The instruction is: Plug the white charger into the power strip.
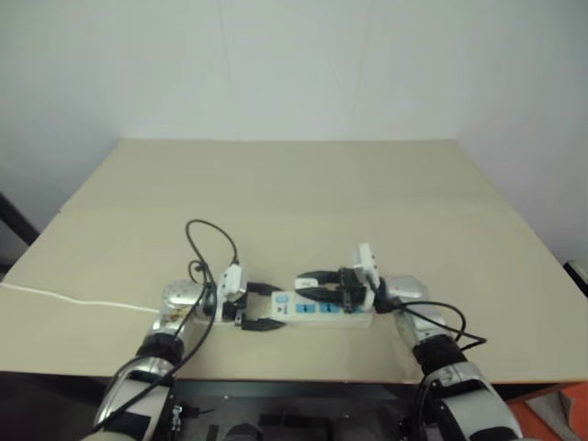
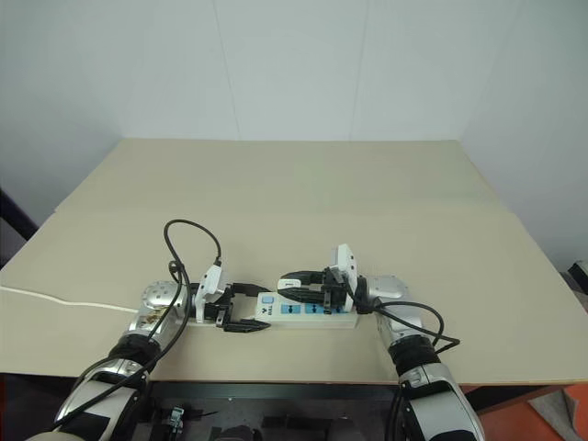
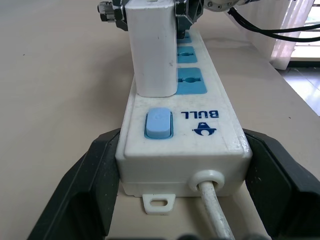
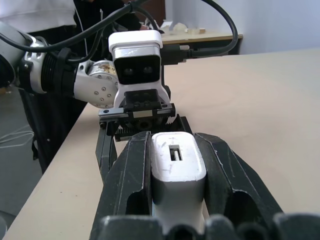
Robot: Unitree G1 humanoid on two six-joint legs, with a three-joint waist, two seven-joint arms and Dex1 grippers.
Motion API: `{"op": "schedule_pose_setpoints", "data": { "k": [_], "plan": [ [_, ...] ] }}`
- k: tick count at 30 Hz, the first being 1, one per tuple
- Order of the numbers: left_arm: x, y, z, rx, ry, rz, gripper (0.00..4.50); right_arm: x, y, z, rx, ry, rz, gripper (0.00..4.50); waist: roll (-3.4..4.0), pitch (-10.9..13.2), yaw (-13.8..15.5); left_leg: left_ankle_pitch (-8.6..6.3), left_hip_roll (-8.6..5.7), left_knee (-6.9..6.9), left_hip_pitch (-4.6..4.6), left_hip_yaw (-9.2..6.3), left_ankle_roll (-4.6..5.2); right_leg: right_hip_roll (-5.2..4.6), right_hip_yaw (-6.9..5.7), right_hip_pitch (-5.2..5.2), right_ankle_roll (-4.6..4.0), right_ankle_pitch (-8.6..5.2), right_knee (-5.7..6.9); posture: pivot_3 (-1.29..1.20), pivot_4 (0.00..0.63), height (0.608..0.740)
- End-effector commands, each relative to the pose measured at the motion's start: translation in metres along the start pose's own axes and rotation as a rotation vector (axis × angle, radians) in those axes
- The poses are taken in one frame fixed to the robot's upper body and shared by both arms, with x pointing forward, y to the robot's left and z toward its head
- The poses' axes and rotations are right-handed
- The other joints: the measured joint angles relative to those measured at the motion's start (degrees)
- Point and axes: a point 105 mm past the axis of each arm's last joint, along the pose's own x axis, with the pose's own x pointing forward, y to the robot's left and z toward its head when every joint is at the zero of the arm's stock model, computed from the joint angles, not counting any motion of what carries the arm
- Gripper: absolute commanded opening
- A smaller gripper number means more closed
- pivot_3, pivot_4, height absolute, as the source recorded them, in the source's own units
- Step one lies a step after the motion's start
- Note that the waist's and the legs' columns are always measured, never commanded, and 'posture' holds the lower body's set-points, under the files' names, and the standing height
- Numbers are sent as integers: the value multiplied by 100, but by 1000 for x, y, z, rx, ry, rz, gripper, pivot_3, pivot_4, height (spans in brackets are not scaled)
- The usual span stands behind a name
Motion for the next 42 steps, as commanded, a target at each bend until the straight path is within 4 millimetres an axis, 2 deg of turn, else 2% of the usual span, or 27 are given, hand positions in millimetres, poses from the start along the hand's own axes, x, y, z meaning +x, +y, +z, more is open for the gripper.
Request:
{"op": "schedule_pose_setpoints", "data": {
  "k": [1,9,19,26,28,30,34,36,38,40,42],
  "plan": [
    [1,-11,-7,-14,25,-62,3263,-17,-2,-33,132,103,-81,1112,-1,0,0,0,0,0,0,0,0,0,0,0,-1,0,0,0,150,740],
    [1,-11,-7,-15,23,-55,3263,-17,-6,-33,100,104,-101,1112,-2,-2,-13,0,3,0,7,0,0,3,1,4,0,0,2,0,150,740],
    [0,-11,-9,-14,30,-49,3263,-18,-6,-34,66,112,-97,4471,-22,-14,-3,-3,5,-4,7,1,-3,4,1,4,-2,-2,-4,0,150,740],
    [0,-12,-10,-54,46,-72,3263,-24,-5,-24,2,90,-74,4471,-22,-14,-3,-3,6,-5,6,1,-4,5,1,4,-2,-3,-5,0,150,740],
    [-1,-11,-4,-66,9,-85,4007,-28,-5,-18,-16,70,-65,4500,-22,-13,-5,-3,6,-6,6,1,-3,5,1,4,-1,-4,-5,0,150,740],
    [-1,-10,1,-53,-18,-82,4470,-34,-4,-13,-38,60,-49,4500,-23,-11,-5,-4,5,-6,2,2,-4,4,1,2,-1,-4,-6,0,150,740],
    [-8,-4,24,-40,-152,-22,4470,-46,-5,4,-98,45,-47,4500,-24,-2,7,-4,5,-6,-8,2,-4,2,1,-6,-1,-4,-7,0,150,740],
    [-18,-1,39,-60,-232,8,4470,-52,-6,20,-141,21,-52,4500,-23,14,3,-3,5,-5,-19,2,-4,1,1,-16,-2,-3,-6,0,150,740],
    [-40,-1,55,-59,-235,14,4470,-64,-10,47,-203,0,-70,4500,-21,44,-7,-3,5,-5,-34,1,-4,2,1,-32,-3,-3,-1,0,150,740],
    [-56,-3,61,-50,-201,23,4470,-77,-10,62,-244,28,-75,4500,-15,57,-41,-2,6,0,-80,2,-5,3,7,-89,-10,3,18,0,150,740],
    [-69,-4,62,-36,-156,41,4470,-90,-8,69,-275,77,-71,4500,-4,68,-36,-2,6,0,-90,2,-5,4,6,-102,-37,18,23,0,150,740]
  ]
}}
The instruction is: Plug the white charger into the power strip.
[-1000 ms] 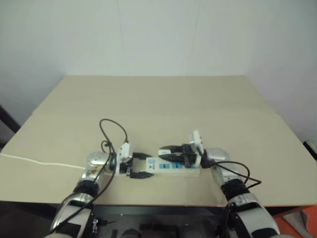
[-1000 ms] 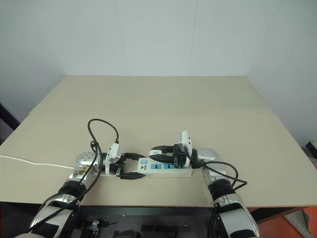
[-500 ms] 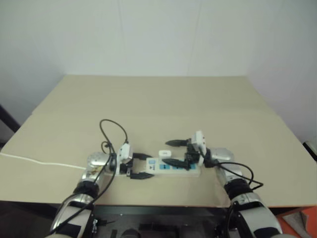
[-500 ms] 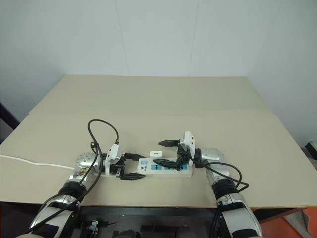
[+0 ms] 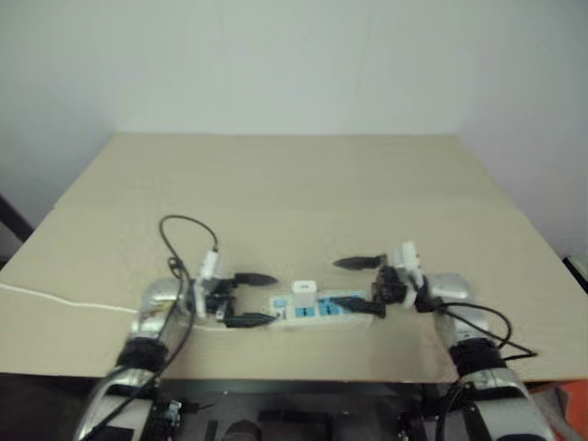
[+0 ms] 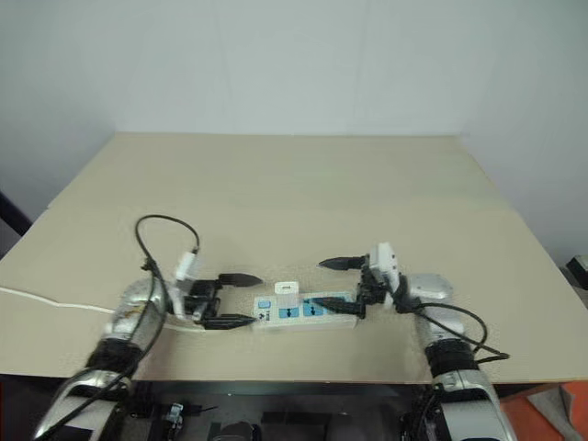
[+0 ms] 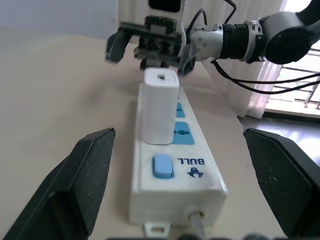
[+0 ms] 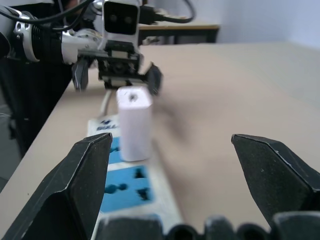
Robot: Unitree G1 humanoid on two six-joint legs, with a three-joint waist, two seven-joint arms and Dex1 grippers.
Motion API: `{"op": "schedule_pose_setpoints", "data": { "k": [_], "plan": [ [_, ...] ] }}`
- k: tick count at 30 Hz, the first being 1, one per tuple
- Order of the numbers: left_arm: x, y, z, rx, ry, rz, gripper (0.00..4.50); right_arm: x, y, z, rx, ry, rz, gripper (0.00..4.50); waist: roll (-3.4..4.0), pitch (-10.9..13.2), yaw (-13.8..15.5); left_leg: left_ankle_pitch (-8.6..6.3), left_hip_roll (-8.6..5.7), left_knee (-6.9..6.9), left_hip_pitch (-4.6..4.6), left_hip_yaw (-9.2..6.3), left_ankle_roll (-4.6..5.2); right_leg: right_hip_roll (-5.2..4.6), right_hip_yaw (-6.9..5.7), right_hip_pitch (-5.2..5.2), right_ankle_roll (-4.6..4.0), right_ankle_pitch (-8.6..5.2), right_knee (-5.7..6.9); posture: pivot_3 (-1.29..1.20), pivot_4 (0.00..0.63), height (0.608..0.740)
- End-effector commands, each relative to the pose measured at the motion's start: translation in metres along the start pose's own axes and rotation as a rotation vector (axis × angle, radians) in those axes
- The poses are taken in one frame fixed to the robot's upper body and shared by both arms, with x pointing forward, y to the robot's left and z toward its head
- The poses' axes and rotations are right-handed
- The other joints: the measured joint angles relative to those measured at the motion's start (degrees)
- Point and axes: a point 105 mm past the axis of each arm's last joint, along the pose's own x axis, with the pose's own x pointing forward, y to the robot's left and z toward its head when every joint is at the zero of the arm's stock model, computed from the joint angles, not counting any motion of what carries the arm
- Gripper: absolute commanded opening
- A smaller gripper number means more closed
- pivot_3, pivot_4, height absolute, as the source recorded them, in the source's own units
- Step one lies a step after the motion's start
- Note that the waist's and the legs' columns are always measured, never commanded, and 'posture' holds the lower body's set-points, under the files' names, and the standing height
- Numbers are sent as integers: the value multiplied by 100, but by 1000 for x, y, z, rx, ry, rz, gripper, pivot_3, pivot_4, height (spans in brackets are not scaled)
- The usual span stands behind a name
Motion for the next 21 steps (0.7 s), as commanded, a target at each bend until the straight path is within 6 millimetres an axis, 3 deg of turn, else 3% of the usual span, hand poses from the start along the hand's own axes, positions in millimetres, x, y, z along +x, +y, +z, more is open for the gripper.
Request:
{"op": "schedule_pose_setpoints", "data": {
  "k": [1,3,9,14,21],
  "plan": [
    [-26,-1,15,59,50,37,4470,-29,-2,28,-113,58,16,4500,7,7,13,0,-1,-2,0,0,0,-1,0,0,-1,-1,-2,0,150,740],
    [-43,-1,16,80,118,69,4470,-54,2,32,-129,162,33,4500,9,21,41,-1,-2,-3,-2,2,0,-3,-2,1,0,-2,-9,0,150,740],
    [-62,-2,15,93,210,101,4470,-106,3,42,-15,375,-60,4500,19,44,98,0,-2,-1,-7,7,0,-7,-3,2,31,-21,-20,0,150,740],
    [-65,1,15,76,209,117,4470,-118,8,50,11,412,-105,4500,16,47,43,0,5,-1,-7,9,0,1,-2,1,30,-21,-20,0,150,740],
    [-56,6,13,84,203,101,4470,-120,15,49,24,431,-148,4500,14,51,62,0,4,0,-7,11,0,0,-2,1,30,-22,-19,0,150,740]
  ]
}}
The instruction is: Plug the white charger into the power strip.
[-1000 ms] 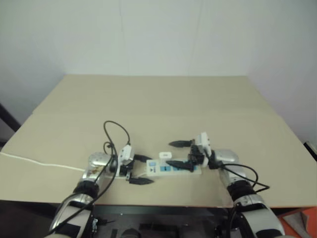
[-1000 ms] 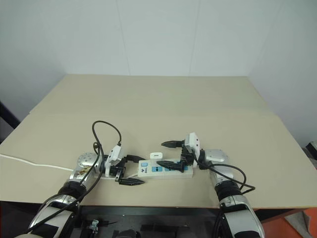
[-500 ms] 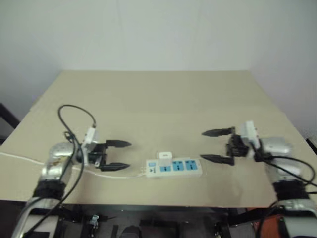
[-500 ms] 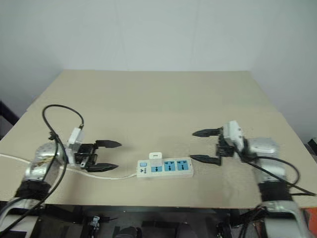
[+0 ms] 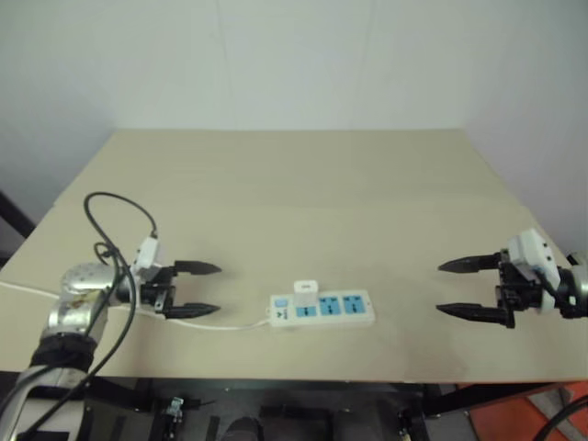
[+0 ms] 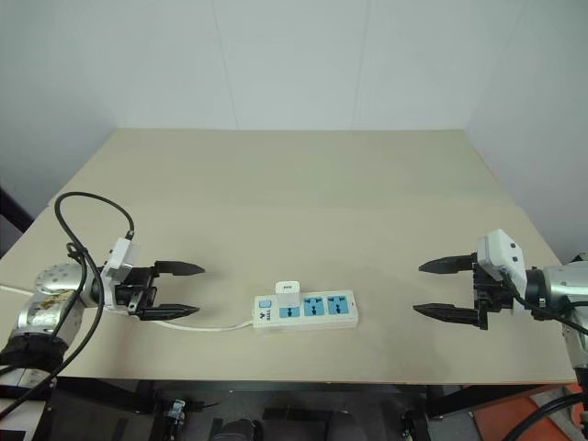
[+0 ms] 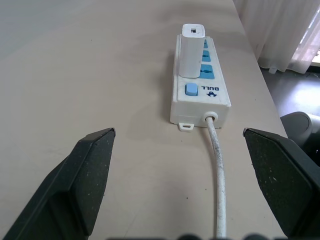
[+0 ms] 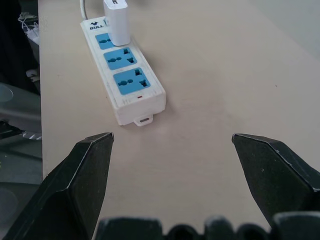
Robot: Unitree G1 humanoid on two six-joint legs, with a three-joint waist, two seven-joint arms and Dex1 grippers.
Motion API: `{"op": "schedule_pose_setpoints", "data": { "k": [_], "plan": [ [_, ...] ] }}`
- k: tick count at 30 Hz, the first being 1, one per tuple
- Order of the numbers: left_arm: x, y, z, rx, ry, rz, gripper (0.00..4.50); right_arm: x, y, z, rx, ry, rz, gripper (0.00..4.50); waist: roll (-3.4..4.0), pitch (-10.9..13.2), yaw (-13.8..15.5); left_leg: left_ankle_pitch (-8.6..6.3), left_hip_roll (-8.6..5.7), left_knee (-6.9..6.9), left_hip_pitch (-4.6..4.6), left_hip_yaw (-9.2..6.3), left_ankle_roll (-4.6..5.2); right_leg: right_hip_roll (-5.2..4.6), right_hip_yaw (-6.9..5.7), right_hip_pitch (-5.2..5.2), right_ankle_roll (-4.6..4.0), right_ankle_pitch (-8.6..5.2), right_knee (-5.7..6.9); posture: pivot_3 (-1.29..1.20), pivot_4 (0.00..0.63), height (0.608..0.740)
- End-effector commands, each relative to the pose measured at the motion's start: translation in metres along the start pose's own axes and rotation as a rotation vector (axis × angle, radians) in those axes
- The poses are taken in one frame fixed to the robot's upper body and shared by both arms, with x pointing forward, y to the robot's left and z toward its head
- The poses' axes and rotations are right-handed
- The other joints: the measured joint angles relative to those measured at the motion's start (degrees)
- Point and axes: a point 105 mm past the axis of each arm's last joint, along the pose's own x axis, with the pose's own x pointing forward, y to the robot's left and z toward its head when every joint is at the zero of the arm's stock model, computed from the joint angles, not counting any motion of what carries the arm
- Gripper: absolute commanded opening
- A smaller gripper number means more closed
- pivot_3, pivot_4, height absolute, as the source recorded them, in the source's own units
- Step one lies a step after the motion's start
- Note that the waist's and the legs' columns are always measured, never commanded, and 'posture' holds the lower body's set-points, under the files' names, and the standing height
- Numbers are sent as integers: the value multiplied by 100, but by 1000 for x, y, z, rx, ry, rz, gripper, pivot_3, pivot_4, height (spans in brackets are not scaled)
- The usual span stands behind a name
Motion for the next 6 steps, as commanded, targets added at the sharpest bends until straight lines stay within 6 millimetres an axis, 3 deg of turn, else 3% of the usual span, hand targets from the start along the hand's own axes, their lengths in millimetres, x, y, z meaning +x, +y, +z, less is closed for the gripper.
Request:
{"op": "schedule_pose_setpoints", "data": {
  "k": [1,6],
  "plan": [
    [3,3,7,48,-10,-9,4470,-8,-1,12,-25,-8,-40,4500,0,0,7,0,0,0,0,0,0,0,0,0,0,0,0,0,150,740],
    [6,5,5,70,5,-5,4470,-9,2,11,-9,-16,-60,4500,-2,1,8,0,-1,0,-3,0,0,-2,0,0,0,0,-2,0,150,740]
  ]
}}
